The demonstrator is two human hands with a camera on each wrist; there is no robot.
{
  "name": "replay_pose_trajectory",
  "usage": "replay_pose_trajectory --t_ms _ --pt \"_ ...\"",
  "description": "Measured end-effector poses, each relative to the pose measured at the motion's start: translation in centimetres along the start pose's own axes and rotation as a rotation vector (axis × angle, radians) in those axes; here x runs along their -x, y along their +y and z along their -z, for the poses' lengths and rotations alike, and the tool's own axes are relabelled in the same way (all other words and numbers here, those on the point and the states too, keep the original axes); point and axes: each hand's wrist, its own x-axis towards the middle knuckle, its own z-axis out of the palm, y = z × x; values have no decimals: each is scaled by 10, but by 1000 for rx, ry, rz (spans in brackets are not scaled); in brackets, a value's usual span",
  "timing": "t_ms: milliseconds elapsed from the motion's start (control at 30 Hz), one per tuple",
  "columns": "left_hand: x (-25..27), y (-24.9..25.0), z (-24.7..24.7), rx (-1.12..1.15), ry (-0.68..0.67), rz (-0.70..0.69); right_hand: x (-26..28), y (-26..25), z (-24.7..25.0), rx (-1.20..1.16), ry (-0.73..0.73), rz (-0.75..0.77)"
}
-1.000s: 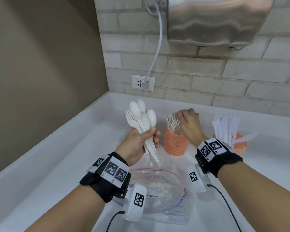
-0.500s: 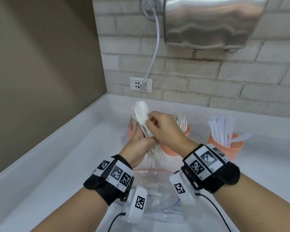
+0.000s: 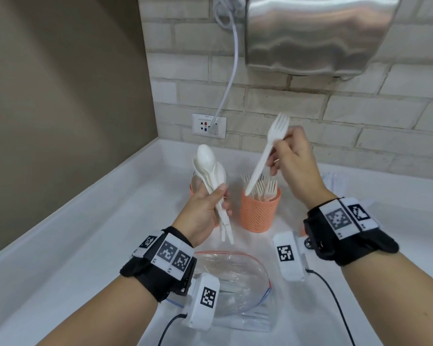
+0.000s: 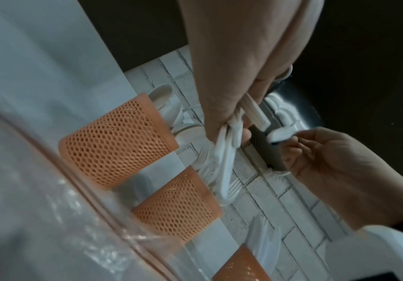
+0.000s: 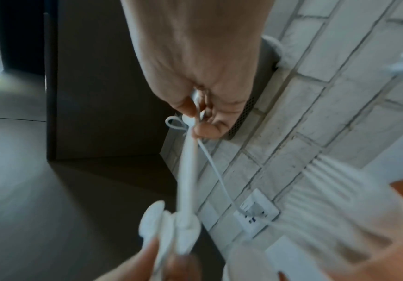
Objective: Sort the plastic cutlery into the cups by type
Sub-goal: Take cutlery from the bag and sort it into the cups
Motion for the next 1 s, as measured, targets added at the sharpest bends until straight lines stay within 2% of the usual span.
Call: replay_pose_trajectory --t_ms 67,133,300,400,500,533,600,633,667,733,767,800,833,900,933,1000 --pt "-2 -3 7 -31 -17 5 -6 10 8 200 68 103" --pt "-1 -3 10 -34 -58 11 -4 29 10 387 50 155" --pt "0 0 16 -79 -82 19 14 74 3 917 -127 58" --pt "4 2 20 -85 -102 7 14 71 0 1051 -199 19" --pt "5 5 22 -114 -98 -20 13 65 -3 1099 -270 -82" --pt "6 6 22 -141 -95 -23 14 62 -4 1090 -256 -64" --pt "7 8 23 -207 -69 -30 19 51 -9 908 -146 103" --pt "7 9 24 -234 -46 -38 24 41 -14 735 -131 171" --pt "6 9 22 -263 -31 -54 28 31 -20 549 -195 179" --pt "4 9 11 -311 -8 -126 39 18 -41 281 -478 39" --pt "4 10 1 -326 13 -172 45 17 -54 168 -572 -52" --pt "4 9 -8 -362 36 -206 47 19 -65 59 -575 -143" --pt "5 8 -15 -468 36 -231 47 21 -72 -58 -512 -242" --pt "7 4 -21 -834 25 -265 44 20 -77 -269 -314 -400" --pt "6 2 -17 -966 20 -279 43 19 -76 -339 -232 -436" --pt "6 6 -9 -1066 -67 -265 41 17 -73 -404 -143 -446"
